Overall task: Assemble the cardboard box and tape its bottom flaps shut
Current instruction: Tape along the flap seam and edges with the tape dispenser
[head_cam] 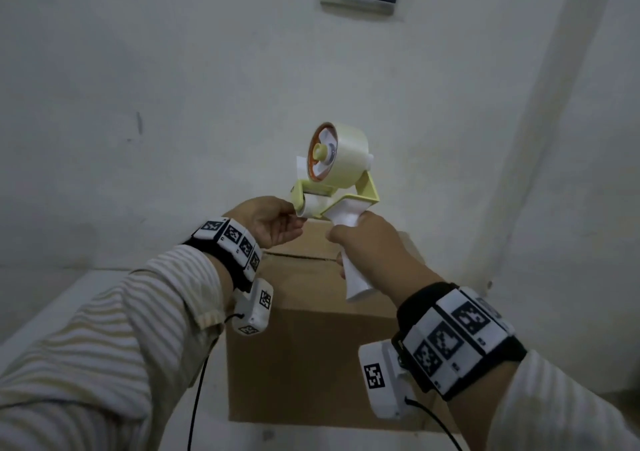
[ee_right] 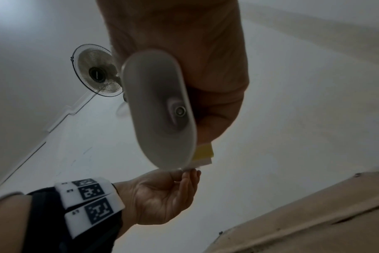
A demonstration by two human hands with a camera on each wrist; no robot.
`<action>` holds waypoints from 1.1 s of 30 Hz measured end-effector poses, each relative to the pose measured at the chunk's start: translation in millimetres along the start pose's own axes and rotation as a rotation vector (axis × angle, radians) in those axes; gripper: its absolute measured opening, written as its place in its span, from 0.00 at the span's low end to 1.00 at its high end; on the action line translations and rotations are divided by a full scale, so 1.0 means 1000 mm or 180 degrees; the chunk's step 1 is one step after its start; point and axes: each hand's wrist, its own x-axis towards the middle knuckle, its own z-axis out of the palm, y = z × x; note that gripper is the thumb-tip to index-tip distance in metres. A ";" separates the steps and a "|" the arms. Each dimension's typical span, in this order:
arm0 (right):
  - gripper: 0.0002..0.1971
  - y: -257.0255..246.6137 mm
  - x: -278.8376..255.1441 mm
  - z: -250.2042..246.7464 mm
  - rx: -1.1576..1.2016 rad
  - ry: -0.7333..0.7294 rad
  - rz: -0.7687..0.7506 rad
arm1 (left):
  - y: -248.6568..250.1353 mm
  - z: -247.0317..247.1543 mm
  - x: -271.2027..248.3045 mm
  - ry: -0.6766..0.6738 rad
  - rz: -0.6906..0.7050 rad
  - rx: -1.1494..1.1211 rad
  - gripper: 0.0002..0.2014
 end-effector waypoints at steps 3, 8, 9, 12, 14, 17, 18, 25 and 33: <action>0.07 -0.019 0.032 0.032 -0.0135 -0.0026 -0.0009 | 0.019 -0.042 0.022 -0.0069 0.0099 -0.0047 0.12; 0.08 -0.044 0.080 0.078 -0.0202 -0.0055 0.0199 | 0.039 -0.098 0.067 -0.0123 0.0094 -0.0527 0.19; 0.08 -0.047 0.087 0.085 -0.0221 -0.0033 0.0239 | 0.041 -0.106 0.076 -0.0176 0.0097 -0.0667 0.21; 0.09 -0.051 0.105 0.105 -0.0282 0.0009 0.0366 | 0.039 -0.125 0.101 -0.0474 0.0007 -0.0959 0.19; 0.09 -0.053 0.114 0.116 -0.0361 0.0014 0.0462 | 0.035 -0.132 0.116 -0.0487 -0.0089 -0.1135 0.13; 0.09 -0.057 0.123 0.129 -0.0487 0.0025 0.0573 | 0.027 -0.141 0.135 -0.0407 -0.0211 -0.1215 0.12; 0.10 -0.057 0.126 0.132 -0.0539 0.0031 0.0598 | 0.025 -0.144 0.140 -0.0438 -0.0228 -0.1185 0.12; 0.07 -0.059 0.140 0.145 -0.1011 -0.0042 0.0904 | 0.027 -0.149 0.173 -0.0695 0.0221 -0.0135 0.11; 0.15 -0.052 0.150 0.150 -0.1475 -0.0071 0.1167 | 0.039 -0.142 0.209 -0.0008 0.0995 0.1645 0.11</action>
